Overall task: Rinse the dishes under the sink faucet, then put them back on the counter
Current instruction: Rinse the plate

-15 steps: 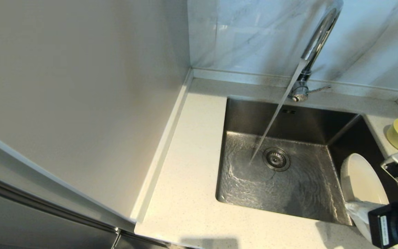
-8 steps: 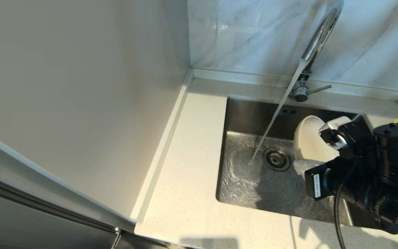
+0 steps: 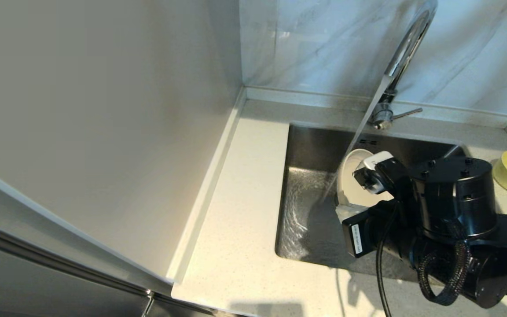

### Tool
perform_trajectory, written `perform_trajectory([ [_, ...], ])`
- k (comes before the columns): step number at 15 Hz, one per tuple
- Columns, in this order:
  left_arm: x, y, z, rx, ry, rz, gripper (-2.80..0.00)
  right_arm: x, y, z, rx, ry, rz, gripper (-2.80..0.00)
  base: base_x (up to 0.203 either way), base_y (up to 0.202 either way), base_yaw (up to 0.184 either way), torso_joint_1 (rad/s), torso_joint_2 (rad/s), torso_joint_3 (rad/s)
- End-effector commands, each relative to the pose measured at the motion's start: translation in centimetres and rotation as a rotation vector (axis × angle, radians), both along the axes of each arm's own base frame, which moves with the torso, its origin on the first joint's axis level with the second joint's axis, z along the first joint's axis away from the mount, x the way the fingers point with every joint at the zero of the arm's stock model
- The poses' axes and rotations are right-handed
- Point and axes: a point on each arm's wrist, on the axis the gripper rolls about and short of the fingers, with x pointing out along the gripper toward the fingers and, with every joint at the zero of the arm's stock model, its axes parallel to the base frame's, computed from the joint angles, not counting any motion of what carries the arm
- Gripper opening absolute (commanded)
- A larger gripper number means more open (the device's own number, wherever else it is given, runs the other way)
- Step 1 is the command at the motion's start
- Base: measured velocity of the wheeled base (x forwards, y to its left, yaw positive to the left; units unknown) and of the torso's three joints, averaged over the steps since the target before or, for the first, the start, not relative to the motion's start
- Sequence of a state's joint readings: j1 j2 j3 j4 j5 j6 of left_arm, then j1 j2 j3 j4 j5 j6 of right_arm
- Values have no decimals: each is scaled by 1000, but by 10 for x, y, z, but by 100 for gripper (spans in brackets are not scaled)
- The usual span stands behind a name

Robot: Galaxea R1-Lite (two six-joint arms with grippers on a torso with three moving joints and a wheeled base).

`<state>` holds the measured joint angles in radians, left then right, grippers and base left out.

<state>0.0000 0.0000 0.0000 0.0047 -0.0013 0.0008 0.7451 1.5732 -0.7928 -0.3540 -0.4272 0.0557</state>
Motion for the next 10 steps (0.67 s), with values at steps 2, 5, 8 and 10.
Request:
perform_trajectory([
  [2,0,0,0,-1,0,0,-280,11,12,3,12,-10,-4,-280,0,0,0,0,0,0],
  [5,0,0,0,-1,0,0,-280,20,19,7,55,-19,-37,-280,0,0,0,0,0,0],
  [8,0,0,0,-1,0,0,-280,26,18,12,62,-39,-74,-280,0,0,0,0,0,0],
  [10,0,0,0,-1,0,0,-280,32,17,16,70,-54,-109,-280,0,0,0,0,0,0],
])
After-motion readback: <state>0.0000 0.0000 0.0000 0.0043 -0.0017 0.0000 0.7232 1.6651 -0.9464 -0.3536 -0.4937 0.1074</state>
